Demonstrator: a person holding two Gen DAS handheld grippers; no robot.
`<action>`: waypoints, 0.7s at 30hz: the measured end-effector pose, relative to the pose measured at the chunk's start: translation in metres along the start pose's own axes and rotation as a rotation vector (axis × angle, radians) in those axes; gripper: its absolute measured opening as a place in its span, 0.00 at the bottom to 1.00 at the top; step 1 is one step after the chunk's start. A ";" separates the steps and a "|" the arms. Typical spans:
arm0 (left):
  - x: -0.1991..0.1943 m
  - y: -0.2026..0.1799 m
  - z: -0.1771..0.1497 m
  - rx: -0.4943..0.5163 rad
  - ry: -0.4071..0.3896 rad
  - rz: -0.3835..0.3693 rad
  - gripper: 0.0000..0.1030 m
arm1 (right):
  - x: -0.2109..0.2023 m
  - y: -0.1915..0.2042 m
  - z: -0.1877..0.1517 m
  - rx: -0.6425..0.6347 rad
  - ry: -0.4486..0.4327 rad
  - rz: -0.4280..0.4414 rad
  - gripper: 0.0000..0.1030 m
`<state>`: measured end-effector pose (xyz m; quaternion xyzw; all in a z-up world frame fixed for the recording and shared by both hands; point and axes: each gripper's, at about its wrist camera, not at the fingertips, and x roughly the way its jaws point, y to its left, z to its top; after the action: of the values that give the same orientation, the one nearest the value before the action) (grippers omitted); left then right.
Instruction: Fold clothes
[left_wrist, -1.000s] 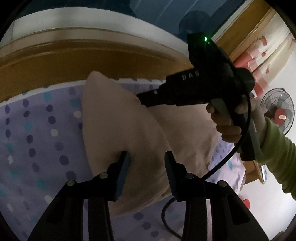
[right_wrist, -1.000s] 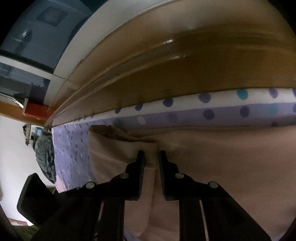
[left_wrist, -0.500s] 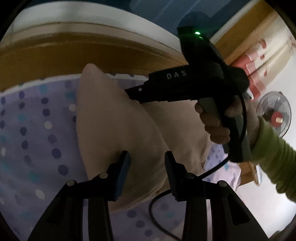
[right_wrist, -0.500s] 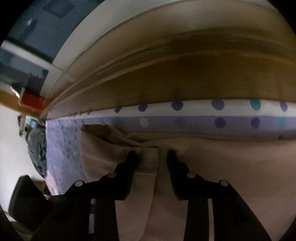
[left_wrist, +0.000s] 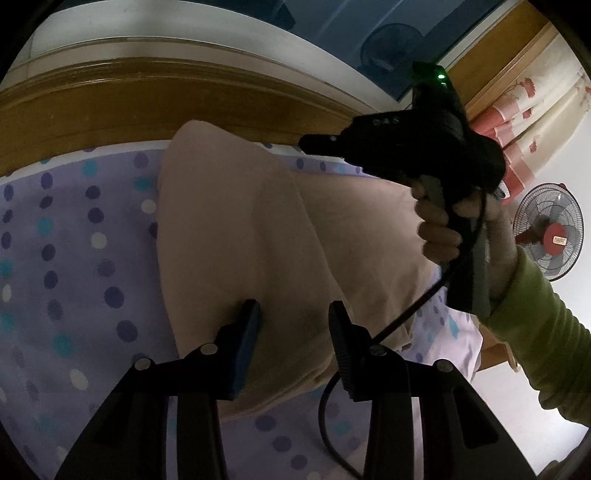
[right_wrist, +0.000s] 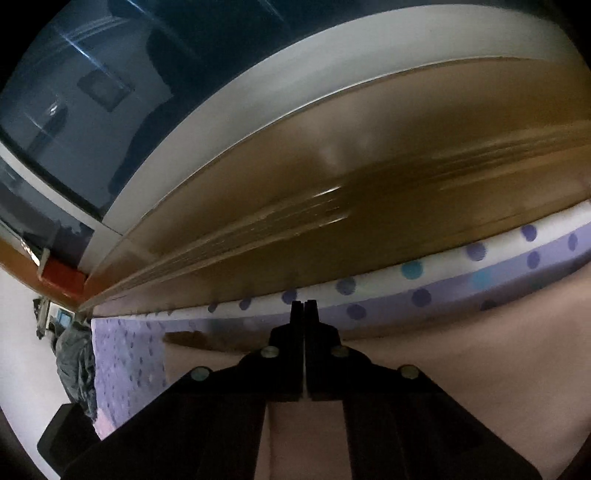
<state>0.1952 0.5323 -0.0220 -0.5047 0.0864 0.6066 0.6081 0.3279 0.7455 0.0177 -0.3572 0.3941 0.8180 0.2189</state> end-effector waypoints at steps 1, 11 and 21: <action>0.000 -0.002 0.000 0.001 0.001 0.000 0.37 | -0.002 0.009 -0.005 -0.031 0.013 0.030 0.02; -0.002 -0.002 0.001 -0.012 -0.004 -0.016 0.37 | 0.040 0.024 -0.031 -0.050 0.148 0.081 0.01; -0.027 0.019 0.043 0.053 -0.099 -0.020 0.37 | -0.030 0.088 -0.105 -0.192 -0.064 -0.090 0.03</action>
<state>0.1506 0.5407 0.0082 -0.4585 0.0674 0.6223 0.6308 0.3343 0.6069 0.0372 -0.3677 0.2904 0.8523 0.2323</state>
